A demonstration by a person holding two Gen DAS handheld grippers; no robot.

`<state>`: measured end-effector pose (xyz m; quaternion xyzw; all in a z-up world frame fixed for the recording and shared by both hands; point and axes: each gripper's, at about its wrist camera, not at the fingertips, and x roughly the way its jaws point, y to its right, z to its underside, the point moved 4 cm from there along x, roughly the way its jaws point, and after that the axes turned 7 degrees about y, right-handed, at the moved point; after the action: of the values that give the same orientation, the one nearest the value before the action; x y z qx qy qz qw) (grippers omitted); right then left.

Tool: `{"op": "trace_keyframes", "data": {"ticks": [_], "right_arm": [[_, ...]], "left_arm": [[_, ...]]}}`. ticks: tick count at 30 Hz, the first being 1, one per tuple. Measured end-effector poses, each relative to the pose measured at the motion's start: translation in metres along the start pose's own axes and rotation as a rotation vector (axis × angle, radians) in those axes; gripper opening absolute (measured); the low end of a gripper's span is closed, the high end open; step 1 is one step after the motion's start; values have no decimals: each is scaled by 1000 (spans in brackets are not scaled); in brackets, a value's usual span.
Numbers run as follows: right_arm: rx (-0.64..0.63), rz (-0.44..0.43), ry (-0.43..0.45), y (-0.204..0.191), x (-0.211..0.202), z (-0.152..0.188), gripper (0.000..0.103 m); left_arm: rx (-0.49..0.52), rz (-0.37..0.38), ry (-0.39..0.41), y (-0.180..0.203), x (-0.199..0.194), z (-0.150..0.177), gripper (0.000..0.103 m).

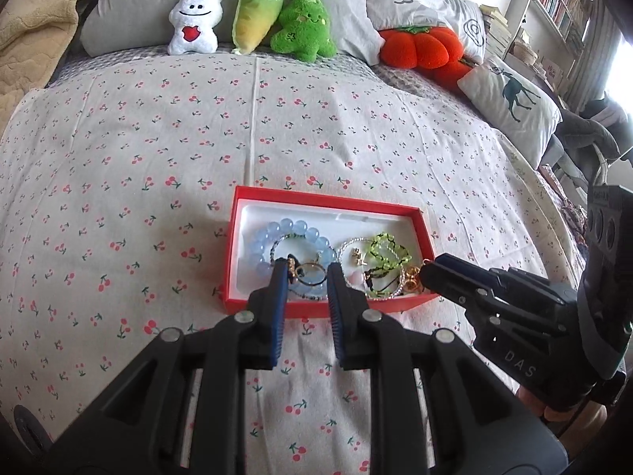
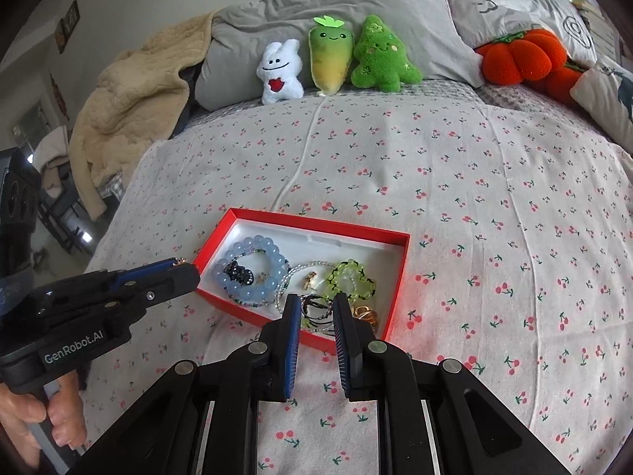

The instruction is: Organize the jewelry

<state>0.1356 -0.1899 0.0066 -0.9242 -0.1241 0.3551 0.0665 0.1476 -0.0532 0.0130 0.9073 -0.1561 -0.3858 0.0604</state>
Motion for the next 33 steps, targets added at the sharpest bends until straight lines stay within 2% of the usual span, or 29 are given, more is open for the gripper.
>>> {"op": "trace_keyframes", "data": {"ticks": [9,13,18,20,25,27,30,31,33], "right_arm": [[44,-19,-27,14,23,-9,17],[65,-31,-32,18,27,-13,17],[83,-38,-46,19,37,-14,17],[78,-43,-44,16,38,-15,19],[94,-53,-65,14,38,-17,19],[87,-39,-68,14,35,-16,20],[86,-40,-67,15,27,-15,25],[90,-36,-64,16,23,-14,30],[109,-35,-44,18,13,-12,51]], "left_arm": [[17,-39,-66,3,42,-7,22],[-12,-49,-77,-4,44,-6,22],[4,-72,-64,-9,33,-6,24],[2,-74,-61,-11,27,-5,29],[-8,-94,-44,-18,11,-1,53],[-17,-103,-42,-20,5,2,60],[-35,-130,-51,-24,-5,9,72],[-36,-140,-51,-25,-9,11,75],[-32,-158,-52,-26,-16,18,79]]}}
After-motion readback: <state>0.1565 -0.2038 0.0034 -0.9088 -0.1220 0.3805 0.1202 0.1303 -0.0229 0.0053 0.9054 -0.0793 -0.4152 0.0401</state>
